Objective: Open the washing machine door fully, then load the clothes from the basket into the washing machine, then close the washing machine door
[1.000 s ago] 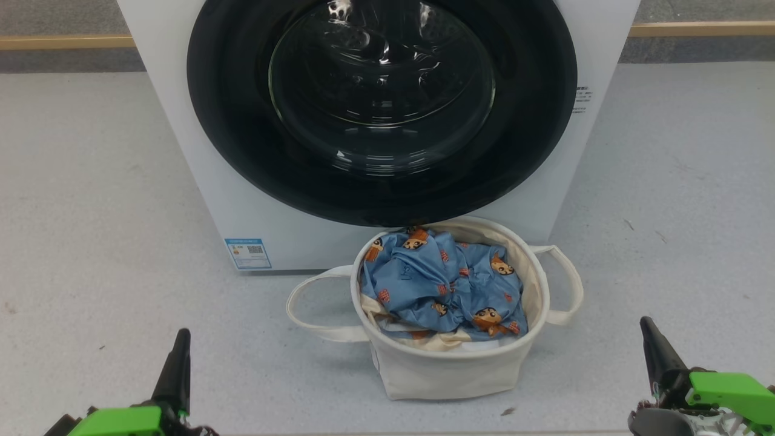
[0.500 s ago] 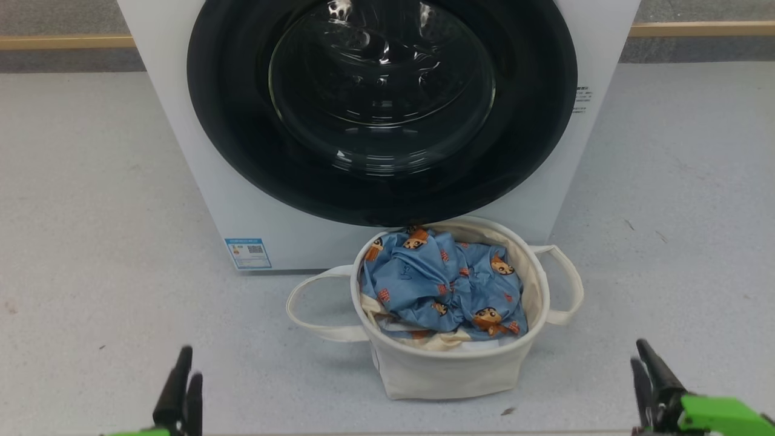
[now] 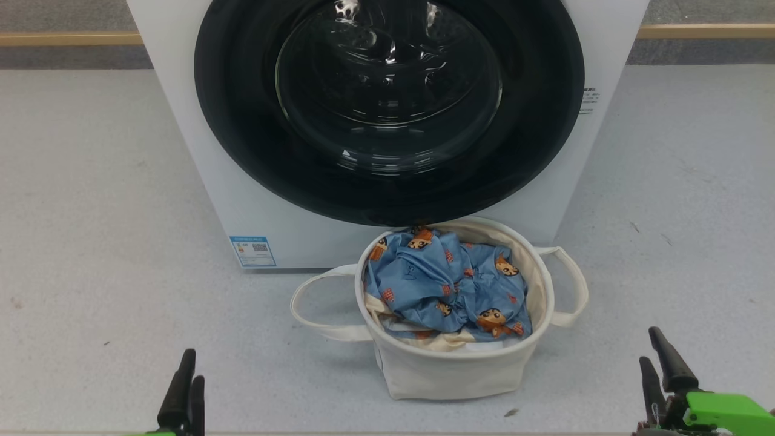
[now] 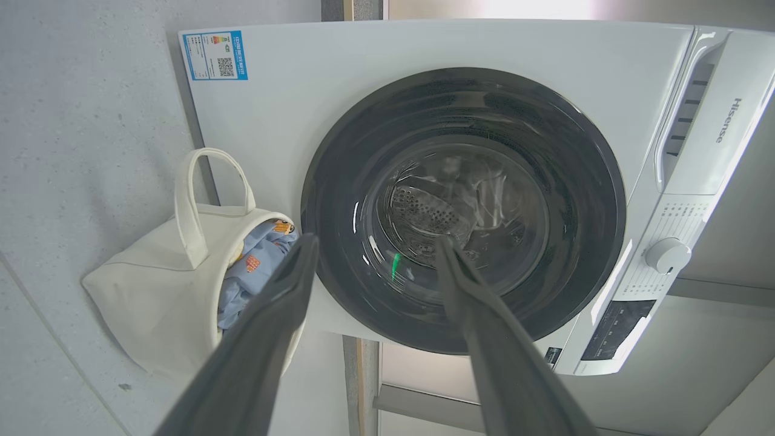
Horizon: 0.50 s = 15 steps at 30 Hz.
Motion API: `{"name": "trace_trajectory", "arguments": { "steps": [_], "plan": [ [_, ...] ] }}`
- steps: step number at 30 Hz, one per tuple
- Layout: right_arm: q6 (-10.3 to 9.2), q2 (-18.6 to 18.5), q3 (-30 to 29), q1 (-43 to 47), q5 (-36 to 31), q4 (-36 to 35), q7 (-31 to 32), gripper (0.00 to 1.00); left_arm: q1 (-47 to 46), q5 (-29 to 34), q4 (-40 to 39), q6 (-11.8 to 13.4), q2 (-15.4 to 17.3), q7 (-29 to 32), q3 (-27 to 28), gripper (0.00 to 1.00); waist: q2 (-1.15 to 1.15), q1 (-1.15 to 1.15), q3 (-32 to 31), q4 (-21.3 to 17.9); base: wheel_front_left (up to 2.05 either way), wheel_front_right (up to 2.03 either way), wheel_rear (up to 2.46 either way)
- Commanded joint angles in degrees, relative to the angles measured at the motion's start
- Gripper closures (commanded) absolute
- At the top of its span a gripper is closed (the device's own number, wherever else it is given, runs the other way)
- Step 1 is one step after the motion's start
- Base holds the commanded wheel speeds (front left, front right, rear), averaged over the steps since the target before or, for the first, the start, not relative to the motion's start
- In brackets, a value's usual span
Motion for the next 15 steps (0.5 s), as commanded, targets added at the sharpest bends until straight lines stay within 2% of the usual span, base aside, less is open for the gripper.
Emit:
{"name": "trace_trajectory", "arguments": {
  "steps": [1, 15],
  "plan": [
    [0.0, -0.34, -0.29, -2.78, -0.93, -2.66, -0.75, 0.0, -2.54, 0.92, -2.46, -0.07, 0.44, -0.67, 0.29, 0.0, 0.0, -0.01, 0.0, 0.07, 0.0, 0.0, 0.0],
    [0.0, -0.4, 1.01, -4.68, -11.69, -4.89, -3.1, 0.0, -3.24, 8.81, -6.13, -0.12, 0.51, -3.02, 1.07, 0.0, 0.0, -0.01, -0.25, 0.66, 0.0, 0.0, 0.0]
  ]
}}
